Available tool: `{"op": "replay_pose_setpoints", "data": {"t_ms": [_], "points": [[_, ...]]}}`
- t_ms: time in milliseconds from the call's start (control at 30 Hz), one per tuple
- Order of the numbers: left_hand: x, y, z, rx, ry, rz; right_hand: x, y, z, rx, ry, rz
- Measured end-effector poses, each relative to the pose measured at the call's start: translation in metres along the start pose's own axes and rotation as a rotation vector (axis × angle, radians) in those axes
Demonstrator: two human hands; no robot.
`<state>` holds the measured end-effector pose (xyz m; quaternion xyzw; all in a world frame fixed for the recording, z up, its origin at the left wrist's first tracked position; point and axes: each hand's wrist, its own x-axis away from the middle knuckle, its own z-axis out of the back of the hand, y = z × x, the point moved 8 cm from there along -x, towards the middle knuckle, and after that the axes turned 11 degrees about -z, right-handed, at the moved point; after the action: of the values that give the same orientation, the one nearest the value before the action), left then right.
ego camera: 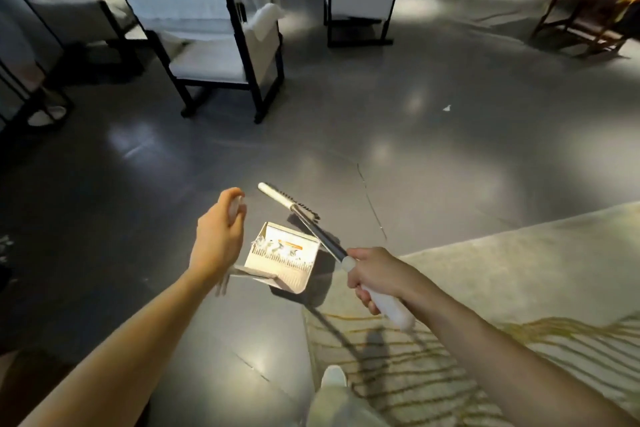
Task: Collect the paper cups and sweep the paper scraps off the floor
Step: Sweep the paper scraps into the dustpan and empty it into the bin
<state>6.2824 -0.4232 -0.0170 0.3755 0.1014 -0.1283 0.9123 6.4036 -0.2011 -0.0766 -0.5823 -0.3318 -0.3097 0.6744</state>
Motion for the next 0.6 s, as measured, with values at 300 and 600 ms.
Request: {"op": "replay_pose_setpoints", "data": {"t_ms": [300,600], "points": [[-0.232,0.022,-0.134,0.06,-0.121,-0.062,-0.112,-0.137,0.158,-0.133,0.131,-0.105],[-0.48,0.058,-0.3,0.173,-0.256,-0.149,-0.243,-0.281,0.331,-0.15,0.296,-0.085]]}}
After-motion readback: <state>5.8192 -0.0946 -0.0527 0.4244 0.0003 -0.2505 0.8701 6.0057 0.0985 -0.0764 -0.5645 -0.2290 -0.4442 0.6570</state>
